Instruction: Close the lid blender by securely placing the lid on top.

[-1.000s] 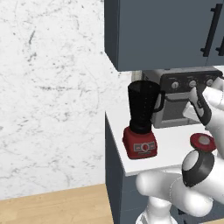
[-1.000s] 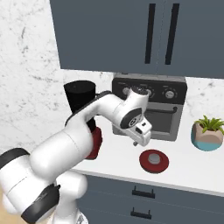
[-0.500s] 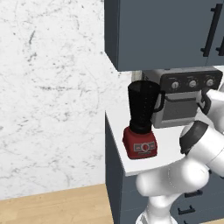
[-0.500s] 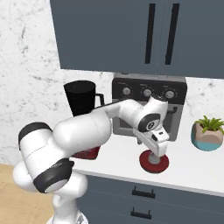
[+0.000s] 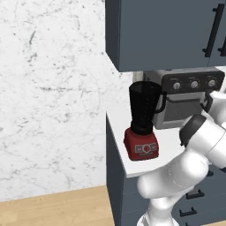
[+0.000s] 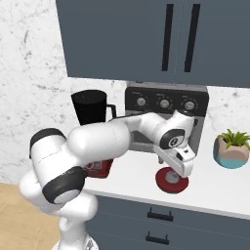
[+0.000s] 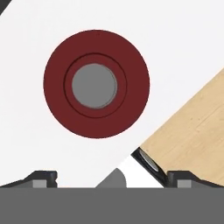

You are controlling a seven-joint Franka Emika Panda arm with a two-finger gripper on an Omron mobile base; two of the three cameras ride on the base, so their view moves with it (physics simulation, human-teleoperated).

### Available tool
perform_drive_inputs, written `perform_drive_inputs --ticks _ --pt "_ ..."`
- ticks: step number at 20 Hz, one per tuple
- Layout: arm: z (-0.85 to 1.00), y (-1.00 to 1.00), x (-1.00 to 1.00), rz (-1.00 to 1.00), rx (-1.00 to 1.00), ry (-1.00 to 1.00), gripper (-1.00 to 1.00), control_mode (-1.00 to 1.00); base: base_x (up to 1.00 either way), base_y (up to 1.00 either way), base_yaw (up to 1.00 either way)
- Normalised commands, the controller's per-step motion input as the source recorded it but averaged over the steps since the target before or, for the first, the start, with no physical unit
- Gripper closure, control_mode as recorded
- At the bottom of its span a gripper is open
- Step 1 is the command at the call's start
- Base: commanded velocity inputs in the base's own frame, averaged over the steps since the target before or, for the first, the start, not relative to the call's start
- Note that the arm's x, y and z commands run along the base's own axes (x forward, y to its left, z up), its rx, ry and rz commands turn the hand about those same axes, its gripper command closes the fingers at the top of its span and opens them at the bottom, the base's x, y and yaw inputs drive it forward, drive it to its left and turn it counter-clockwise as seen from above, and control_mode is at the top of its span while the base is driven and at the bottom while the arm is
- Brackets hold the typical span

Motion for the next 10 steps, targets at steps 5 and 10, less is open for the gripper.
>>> perform_drive_inputs --ticks 5,10 --pt "-0.3 -0.3 0.01 0.0 0.0 0.05 -1.0 -1.0 0.0 0.0 0.0" --pt "-0.32 -0.1 0.13 0.0 0.0 0.06 -1.0 -1.0 0.0 0.0 0.0"
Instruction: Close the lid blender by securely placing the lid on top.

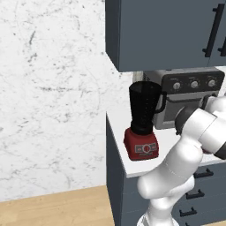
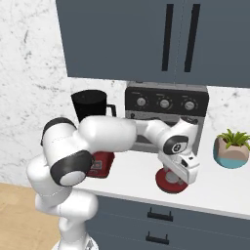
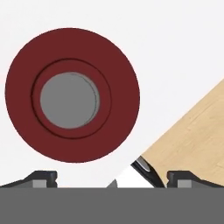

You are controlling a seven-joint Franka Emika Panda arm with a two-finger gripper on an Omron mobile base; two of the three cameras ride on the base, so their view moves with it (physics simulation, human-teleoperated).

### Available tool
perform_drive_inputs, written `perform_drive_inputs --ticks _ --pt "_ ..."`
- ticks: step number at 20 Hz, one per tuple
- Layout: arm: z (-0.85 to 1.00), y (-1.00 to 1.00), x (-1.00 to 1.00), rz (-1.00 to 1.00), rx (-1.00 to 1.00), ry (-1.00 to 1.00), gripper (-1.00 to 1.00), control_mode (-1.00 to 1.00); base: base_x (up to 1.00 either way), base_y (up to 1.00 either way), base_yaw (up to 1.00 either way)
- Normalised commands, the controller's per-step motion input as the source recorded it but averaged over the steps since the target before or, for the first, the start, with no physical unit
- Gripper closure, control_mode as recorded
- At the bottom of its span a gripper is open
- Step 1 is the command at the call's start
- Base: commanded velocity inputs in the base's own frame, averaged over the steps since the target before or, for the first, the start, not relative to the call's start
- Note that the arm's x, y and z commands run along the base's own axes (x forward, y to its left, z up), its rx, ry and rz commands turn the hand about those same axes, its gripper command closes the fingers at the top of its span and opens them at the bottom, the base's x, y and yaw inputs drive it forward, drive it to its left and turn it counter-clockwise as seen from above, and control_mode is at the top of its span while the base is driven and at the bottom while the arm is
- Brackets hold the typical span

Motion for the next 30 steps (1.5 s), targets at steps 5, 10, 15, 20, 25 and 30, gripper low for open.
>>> perform_drive_inputs --ticks 5,10,15,20,25,30 --pt "-0.28 0.0 0.21 0.0 0.0 0.04 -1.0 -1.0 0.0 0.0 0.0" --pt "-0.3 0.0 0.24 0.0 0.0 0.01 -1.0 -1.0 0.0 0.0 0.0" --pt "-0.21 0.0 0.27 0.0 0.0 0.0 -1.0 -1.0 0.0 0.0 0.0" --pt "-0.17 -0.01 0.2 0.0 0.0 0.0 -1.0 -1.0 0.0 0.0 0.0" --pt "-0.16 0.0 0.21 0.0 0.0 -0.02 -1.0 -1.0 0.0 0.0 0.0" --pt "-0.18 0.0 0.15 0.0 0.0 -0.01 -1.0 -1.0 0.0 0.0 0.0"
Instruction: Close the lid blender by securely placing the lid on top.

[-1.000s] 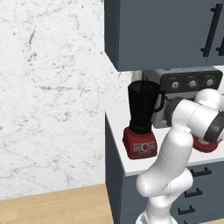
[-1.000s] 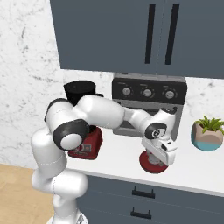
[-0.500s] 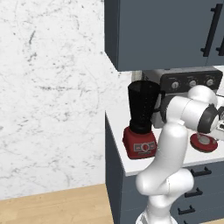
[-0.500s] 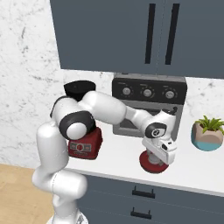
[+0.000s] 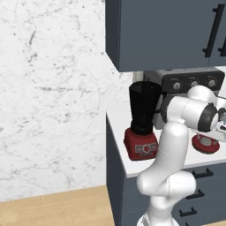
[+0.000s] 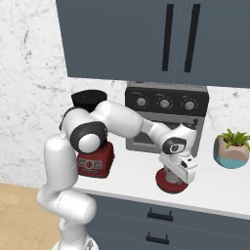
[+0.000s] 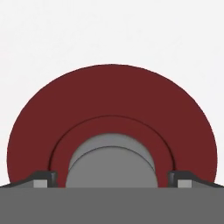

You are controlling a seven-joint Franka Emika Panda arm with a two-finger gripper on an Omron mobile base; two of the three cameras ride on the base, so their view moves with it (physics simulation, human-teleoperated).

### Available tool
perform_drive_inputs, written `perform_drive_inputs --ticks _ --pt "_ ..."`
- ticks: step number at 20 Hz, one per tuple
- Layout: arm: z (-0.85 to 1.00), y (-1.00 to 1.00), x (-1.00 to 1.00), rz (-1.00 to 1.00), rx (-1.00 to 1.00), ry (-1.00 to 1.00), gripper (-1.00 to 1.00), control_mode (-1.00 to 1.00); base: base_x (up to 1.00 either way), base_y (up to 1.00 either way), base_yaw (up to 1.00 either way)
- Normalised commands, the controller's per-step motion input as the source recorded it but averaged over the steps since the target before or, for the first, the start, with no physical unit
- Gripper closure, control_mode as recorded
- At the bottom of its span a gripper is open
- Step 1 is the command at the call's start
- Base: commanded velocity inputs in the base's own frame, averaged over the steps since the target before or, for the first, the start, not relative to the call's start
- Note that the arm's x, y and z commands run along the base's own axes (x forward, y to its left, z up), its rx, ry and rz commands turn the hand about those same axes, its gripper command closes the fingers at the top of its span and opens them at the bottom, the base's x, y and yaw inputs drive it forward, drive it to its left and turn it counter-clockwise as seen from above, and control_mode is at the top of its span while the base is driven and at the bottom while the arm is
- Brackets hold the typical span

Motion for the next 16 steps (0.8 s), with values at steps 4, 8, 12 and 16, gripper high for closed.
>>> perform_drive_inputs --ticks 4,8,12,16 --pt "-0.26 0.0 0.09 0.01 0.0 0.0 -1.0 -1.0 0.0 0.0 0.0" --pt "-0.46 0.0 0.0 0.03 -0.05 0.0 1.0 -1.0 0.0 0.0 0.0" --pt "-0.32 0.0 0.09 0.01 -0.08 0.0 1.0 -1.0 0.0 0.0 0.0" --pt "-0.01 0.0 0.0 0.0 0.0 -0.01 1.0 -1.0 0.0 0.0 0.0"
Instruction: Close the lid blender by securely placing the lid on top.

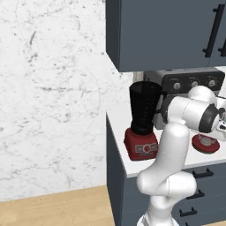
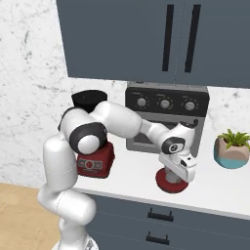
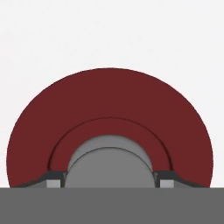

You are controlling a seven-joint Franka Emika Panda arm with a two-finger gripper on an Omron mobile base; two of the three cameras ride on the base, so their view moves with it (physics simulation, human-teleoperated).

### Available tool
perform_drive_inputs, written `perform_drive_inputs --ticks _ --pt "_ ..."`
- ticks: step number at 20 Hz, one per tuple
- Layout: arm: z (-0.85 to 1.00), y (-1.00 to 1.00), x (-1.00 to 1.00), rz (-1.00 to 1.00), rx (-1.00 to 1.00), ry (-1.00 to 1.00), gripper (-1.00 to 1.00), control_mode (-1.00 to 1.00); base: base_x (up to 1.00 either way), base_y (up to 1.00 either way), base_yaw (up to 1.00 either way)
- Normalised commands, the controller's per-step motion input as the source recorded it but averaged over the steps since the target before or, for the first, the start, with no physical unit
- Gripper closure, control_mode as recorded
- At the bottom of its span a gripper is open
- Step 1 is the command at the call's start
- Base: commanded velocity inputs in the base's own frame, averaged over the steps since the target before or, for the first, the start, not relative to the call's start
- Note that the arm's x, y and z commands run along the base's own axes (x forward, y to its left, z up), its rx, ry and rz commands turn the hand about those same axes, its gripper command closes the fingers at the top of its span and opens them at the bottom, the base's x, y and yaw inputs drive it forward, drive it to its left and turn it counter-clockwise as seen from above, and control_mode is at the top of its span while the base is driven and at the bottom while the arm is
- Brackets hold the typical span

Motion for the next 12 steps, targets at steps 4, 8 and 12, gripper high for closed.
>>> perform_drive_inputs --ticks 4,8,12 --pt "0.0 0.0 -0.01 0.0 0.0 -0.01 1.0 -1.0 0.0 0.0 0.0" --pt "0.08 -0.06 -0.3 0.0 0.06 -0.08 1.0 -1.0 0.0 0.0 0.0" --pt "0.78 -0.02 -0.58 0.0 0.15 -0.51 1.0 -1.0 0.0 0.0 0.0"
